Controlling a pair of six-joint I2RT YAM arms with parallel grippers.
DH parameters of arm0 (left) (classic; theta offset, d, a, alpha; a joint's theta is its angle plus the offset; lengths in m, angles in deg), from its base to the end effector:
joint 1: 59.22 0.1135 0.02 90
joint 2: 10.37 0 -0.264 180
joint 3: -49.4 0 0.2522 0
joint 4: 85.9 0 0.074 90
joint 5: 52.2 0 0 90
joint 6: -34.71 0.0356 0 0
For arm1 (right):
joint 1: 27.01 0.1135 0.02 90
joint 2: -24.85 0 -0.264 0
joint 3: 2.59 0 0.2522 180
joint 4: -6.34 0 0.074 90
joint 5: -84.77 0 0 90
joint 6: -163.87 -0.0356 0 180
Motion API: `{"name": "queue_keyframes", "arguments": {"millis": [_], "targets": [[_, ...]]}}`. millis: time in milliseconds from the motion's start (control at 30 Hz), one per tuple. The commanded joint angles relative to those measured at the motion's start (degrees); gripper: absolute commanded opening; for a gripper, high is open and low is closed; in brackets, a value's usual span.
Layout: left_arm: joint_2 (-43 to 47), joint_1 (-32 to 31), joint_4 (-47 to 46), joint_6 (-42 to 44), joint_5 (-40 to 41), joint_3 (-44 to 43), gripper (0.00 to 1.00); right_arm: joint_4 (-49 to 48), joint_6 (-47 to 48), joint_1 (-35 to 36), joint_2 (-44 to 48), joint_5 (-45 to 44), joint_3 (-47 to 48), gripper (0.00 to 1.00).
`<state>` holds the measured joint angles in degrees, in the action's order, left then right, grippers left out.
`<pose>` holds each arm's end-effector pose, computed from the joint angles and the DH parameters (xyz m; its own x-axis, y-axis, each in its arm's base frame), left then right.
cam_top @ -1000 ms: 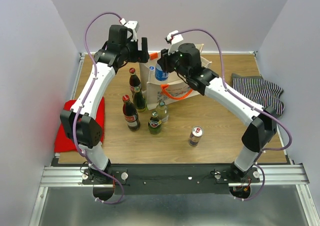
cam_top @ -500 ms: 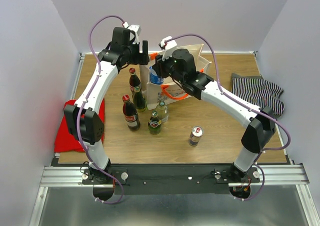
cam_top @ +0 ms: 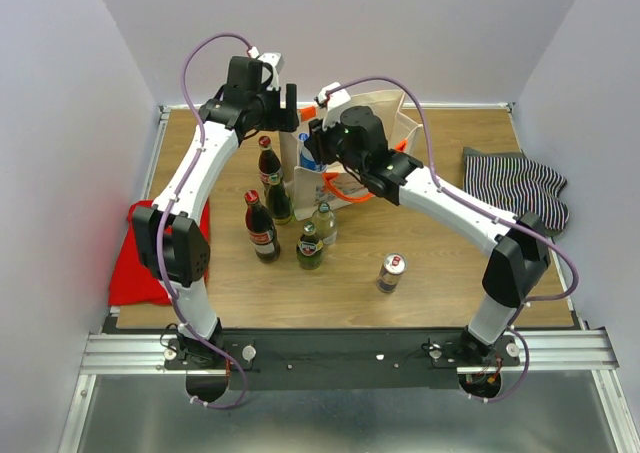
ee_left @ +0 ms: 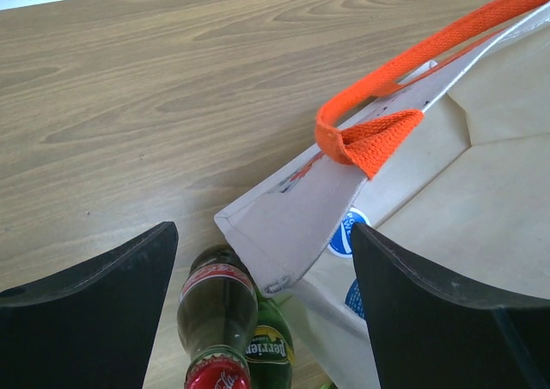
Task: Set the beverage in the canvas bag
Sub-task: Place the drink in the canvas bag.
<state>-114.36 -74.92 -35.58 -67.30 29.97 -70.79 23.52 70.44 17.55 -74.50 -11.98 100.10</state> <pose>0.3996 -0.1174 0.3787 -0.6066 -0.0436 -0.7938 0.2560 0.9346 -0.2470 0.3028 0.2923 0.3625 -0.2070 -0.1204 -0.9709 -0.6042 0.7963 0.0300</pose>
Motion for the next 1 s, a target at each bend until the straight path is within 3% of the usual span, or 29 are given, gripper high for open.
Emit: {"name": "queue_keyframes", "arguments": {"millis": [0, 967], "targets": [[-0.9, 0.7, 1.3, 0.6, 1.4, 0.3, 0.89, -8.0, -2.2, 1.0, 0.7, 0.4, 0.5, 0.01], [-1.5, 2.0, 1.2, 0.2, 1.0, 0.4, 0.89, 0.0, -3.4, 1.0, -7.9, 4.9, 3.0, 0.01]]}}
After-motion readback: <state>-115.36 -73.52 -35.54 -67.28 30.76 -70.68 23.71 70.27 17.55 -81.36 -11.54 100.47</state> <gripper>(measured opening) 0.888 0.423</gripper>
